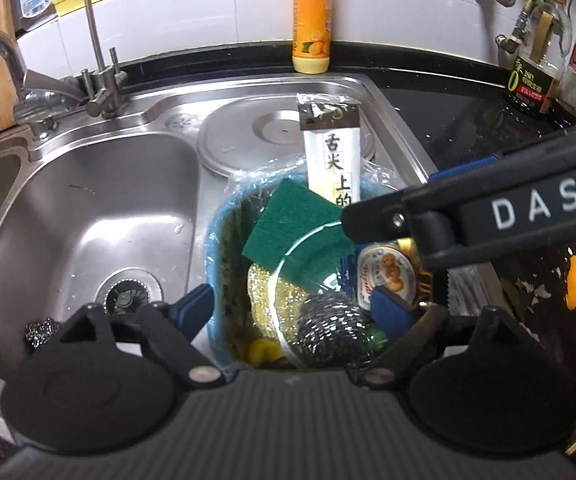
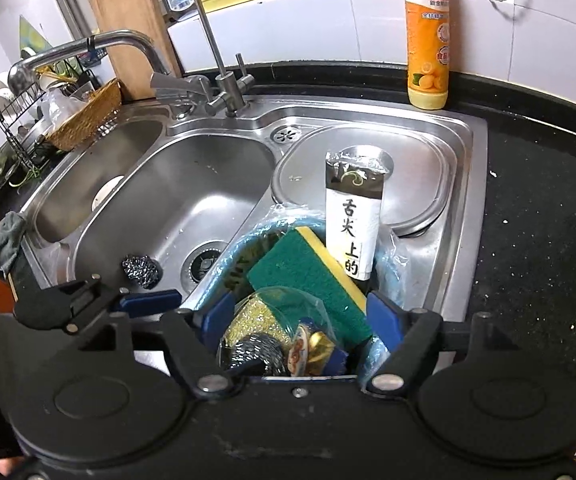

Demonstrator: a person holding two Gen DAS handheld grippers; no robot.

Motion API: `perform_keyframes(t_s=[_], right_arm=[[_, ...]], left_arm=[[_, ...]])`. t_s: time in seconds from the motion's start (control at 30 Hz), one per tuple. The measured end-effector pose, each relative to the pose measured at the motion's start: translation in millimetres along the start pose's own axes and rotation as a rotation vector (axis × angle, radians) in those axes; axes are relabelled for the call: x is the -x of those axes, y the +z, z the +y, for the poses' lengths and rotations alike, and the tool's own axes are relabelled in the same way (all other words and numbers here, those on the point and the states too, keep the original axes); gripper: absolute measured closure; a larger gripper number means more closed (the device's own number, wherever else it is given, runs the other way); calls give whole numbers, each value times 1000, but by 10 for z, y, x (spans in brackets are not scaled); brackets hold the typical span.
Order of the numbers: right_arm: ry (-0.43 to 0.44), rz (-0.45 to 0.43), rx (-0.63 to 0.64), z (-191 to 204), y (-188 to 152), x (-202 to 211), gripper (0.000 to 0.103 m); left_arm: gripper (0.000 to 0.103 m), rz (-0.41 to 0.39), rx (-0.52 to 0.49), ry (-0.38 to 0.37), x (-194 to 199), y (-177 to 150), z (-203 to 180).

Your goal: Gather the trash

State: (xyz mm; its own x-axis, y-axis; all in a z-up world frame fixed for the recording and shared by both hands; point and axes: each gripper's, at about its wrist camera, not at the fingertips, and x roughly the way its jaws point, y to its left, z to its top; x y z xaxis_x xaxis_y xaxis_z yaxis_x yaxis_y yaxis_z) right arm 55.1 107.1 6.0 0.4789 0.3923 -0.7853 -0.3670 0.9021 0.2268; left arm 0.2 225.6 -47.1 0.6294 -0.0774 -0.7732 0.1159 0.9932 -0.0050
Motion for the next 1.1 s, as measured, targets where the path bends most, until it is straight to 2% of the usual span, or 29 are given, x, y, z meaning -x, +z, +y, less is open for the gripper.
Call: perform_keyframes(t_s=[0.07,0.13,0.2,0.3,0.43,0.57,0.77,0.93,1.1], right_arm=[[1,5,3,1,1,-5,28],[1,7,5,3,3,1,19],[1,-1,12,5,5,24,15],[-4,-4,21,1,16,59,13],[1,-16,13,-37,11,135,0],[14,1,-8,-90,-16,223,0],[36,42,-48,-188,-115,378,0],[-5,37,-28,-195,-243,560,0],[-57,31,-21,-228,-346,690,0]], left_arm=[[14,0,5,1,2,3,12],[10,-5,6,1,11,10,7],[6,-9,5,4,25,14,0],[2,-15,7,4,56,23,-12],[0,-21,13,-17,120,37,-32],[0,-34,22,-39,220,24,-44],[0,-68,62,-27,402,-44,-8],[0,-75,80,-37,517,-96,35],[0,-71,115,-14,576,-153,85]])
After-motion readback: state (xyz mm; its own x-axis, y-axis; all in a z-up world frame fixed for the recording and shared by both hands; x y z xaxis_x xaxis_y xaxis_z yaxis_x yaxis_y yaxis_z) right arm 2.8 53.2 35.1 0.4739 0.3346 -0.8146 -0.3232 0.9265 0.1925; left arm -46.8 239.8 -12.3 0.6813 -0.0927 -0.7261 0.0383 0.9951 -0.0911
